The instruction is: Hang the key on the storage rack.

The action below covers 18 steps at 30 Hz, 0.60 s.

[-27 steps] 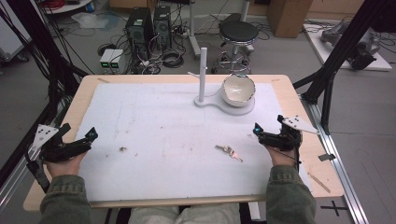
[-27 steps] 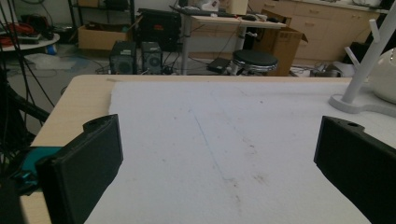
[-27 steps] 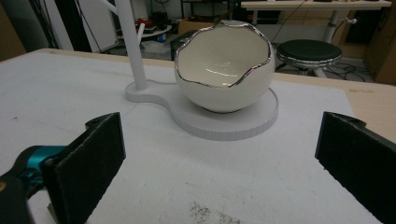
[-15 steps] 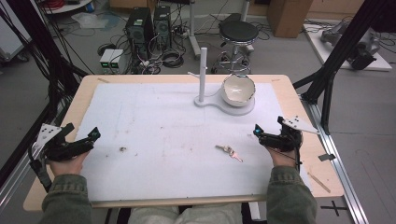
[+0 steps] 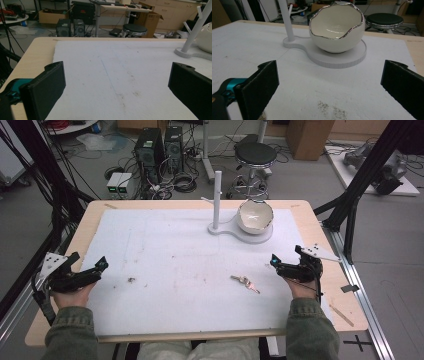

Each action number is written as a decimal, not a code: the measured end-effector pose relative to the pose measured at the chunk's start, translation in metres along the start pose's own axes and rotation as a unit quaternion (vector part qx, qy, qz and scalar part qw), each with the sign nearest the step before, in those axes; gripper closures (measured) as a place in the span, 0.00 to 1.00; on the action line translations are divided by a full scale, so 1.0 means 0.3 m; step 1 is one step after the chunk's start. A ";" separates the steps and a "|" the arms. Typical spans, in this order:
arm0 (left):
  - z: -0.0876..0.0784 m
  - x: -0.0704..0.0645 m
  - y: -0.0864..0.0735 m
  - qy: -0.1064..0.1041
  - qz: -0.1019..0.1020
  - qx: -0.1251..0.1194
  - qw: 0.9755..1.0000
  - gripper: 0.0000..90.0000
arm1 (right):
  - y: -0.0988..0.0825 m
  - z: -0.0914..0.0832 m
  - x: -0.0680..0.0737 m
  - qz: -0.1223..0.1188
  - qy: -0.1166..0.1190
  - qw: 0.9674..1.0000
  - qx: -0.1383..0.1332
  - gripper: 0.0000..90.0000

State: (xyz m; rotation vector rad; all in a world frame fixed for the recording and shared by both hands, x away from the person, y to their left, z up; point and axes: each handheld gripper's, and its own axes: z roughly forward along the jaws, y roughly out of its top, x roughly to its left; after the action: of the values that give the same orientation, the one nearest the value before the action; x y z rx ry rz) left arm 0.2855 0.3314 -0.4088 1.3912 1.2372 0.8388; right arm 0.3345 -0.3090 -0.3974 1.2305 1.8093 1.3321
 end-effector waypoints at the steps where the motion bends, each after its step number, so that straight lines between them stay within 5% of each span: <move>1: 0.000 0.000 0.000 0.000 0.000 0.000 1.000 0.02 | 0.000 0.002 0.001 -0.002 0.003 1.000 0.000 0.01; 18: 0.005 -0.002 -0.002 0.000 0.009 0.004 1.000 0.02 | 0.014 0.034 0.042 -0.019 0.045 0.998 0.032 0.01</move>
State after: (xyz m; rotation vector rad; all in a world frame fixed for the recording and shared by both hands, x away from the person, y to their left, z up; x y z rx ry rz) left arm 0.2867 0.3304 -0.4097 1.4100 1.2304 0.8464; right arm 0.3393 -0.2931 -0.3960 1.1790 1.9424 1.3382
